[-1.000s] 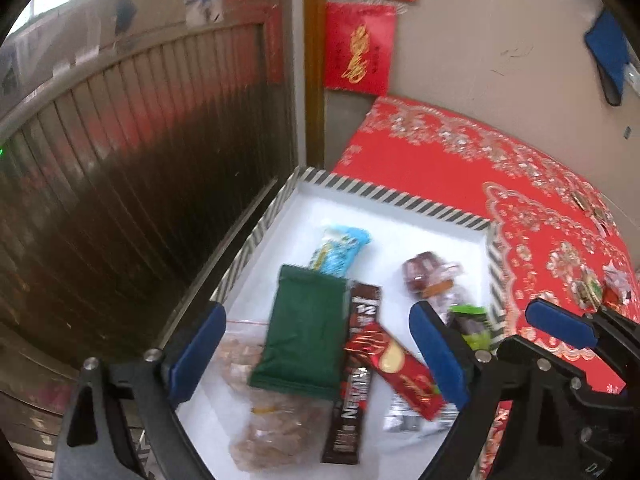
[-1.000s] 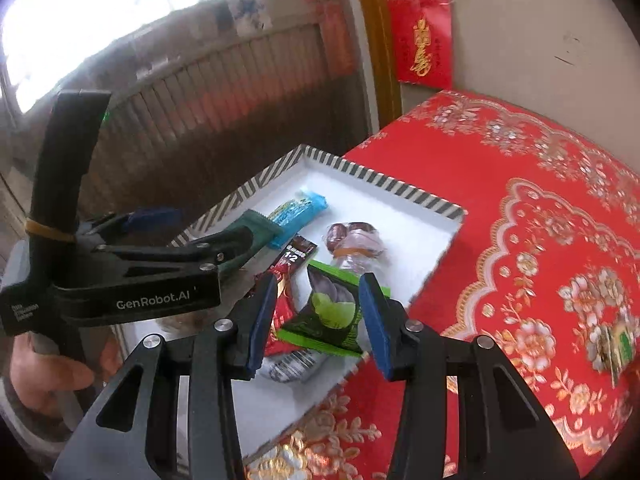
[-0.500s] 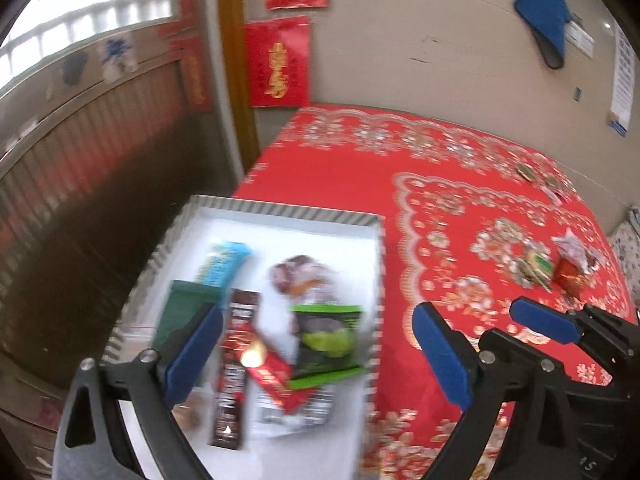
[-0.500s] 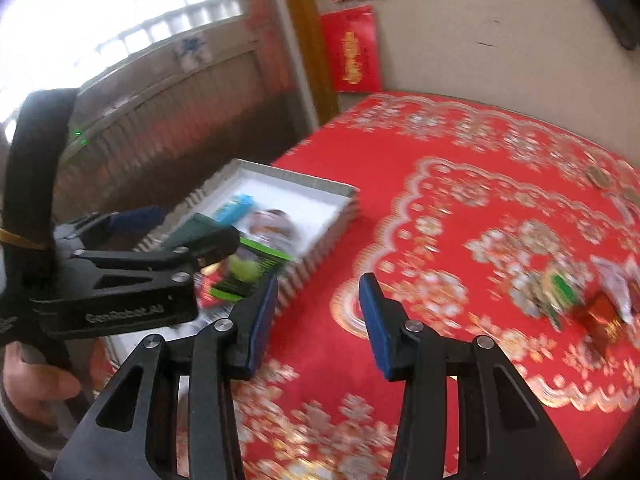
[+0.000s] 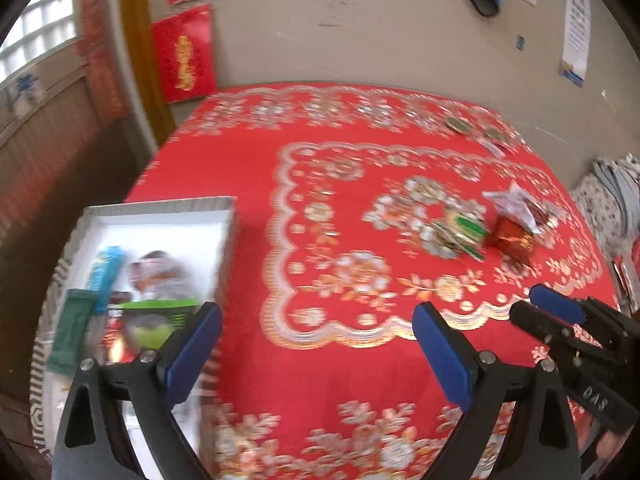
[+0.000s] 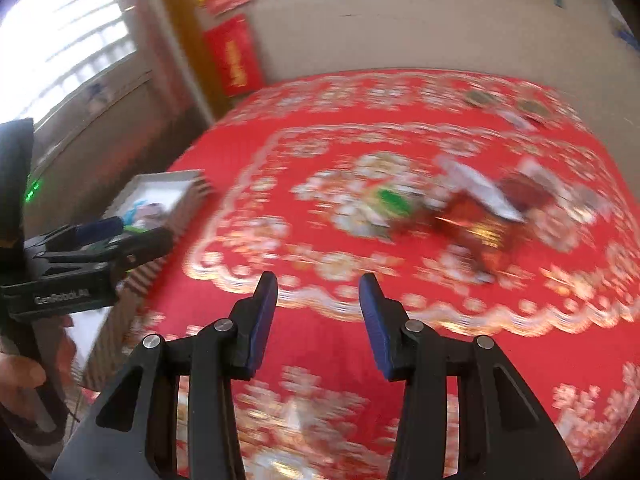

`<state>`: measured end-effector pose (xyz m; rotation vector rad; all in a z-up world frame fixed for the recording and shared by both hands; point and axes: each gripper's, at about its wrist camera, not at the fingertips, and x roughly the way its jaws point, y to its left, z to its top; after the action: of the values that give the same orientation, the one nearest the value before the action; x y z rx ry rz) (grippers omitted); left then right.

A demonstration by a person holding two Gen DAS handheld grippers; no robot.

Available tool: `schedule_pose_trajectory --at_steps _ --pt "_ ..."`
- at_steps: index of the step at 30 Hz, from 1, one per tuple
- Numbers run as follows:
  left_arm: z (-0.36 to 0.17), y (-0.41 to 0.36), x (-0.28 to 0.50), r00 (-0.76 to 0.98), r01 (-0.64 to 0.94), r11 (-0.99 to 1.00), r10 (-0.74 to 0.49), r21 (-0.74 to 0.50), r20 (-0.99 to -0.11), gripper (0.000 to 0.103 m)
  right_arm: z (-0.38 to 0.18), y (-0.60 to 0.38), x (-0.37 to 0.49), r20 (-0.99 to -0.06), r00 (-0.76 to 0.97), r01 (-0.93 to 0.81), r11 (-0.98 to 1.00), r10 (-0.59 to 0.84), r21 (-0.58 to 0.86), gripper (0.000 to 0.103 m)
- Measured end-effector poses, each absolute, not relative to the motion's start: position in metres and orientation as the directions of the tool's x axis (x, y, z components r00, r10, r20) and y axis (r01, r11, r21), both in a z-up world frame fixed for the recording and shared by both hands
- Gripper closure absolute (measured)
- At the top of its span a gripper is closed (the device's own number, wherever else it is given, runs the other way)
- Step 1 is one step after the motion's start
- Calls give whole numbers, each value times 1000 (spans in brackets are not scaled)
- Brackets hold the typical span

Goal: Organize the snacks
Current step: 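Move both tools back over the remaining snacks on the tablecloth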

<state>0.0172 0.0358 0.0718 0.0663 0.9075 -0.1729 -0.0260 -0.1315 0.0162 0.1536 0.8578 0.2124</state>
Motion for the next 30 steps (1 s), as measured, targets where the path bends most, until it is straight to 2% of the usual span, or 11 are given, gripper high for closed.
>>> schedule_pose_trajectory --at_steps 9,30 --pt "60 -22 38 533 251 967 -184 -54 -826 6 10 -198 -34 -737 651 4 970 181 242 61" --pt "31 -122 106 385 556 831 -254 2 -887 6 2 -237 -22 -732 660 59 959 171 277 61"
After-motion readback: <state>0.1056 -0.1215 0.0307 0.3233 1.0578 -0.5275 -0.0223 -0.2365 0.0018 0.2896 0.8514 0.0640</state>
